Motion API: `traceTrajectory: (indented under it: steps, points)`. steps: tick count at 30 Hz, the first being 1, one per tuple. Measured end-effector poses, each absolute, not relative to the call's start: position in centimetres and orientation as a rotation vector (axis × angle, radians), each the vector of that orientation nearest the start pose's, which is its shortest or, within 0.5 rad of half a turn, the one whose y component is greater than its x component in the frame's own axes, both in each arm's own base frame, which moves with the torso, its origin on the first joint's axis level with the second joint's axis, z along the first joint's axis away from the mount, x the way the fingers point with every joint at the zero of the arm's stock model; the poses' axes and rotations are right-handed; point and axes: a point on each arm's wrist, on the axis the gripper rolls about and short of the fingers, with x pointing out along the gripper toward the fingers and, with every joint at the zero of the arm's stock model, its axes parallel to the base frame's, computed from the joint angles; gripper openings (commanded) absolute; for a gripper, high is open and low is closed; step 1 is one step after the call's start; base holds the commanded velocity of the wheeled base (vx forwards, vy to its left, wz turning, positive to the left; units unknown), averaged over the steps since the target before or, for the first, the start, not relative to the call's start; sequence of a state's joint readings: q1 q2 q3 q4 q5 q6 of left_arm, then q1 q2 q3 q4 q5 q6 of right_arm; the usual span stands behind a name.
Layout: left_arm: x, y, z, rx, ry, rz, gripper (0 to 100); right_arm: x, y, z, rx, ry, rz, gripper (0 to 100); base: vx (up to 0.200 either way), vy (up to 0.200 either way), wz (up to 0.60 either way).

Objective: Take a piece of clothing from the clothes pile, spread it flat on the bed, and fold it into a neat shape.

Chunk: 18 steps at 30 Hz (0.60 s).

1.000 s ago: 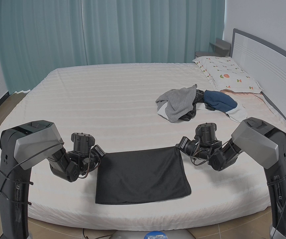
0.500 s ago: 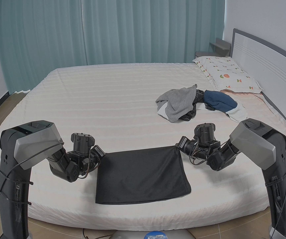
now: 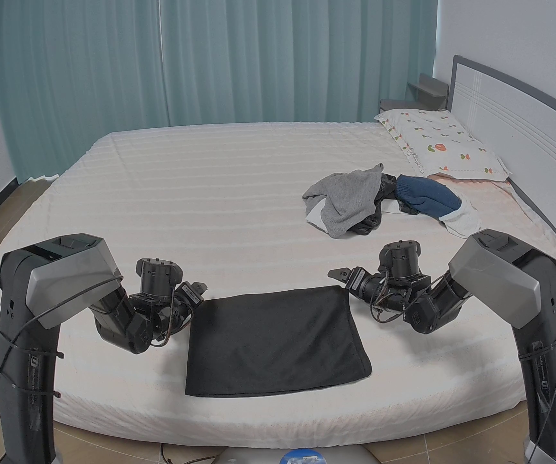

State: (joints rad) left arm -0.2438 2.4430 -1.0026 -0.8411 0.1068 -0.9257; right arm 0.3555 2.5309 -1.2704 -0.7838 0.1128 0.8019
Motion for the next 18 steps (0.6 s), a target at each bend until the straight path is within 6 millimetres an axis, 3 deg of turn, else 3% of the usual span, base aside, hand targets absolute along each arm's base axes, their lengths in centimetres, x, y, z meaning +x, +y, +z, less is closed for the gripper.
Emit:
traceTrajectory:
  steps: [5,13,18]
  points:
    - [39.9,-9.2,-2.6,-0.836,0.612,0.153,100,41.0,15.5,-1.9,0.695,0.705,0.237,100,0.0,0.0,0.0]
    - [39.0,-7.8,-1.9,-0.909,0.653,0.134,100,34.8,13.6,-2.1,0.637,0.866,0.309,100,0.0,0.0,0.0]
    - [38.4,-7.1,-1.4,-0.937,0.649,0.12,100,31.1,13.5,-2.0,0.607,0.939,0.353,100,0.0,0.0,0.0]
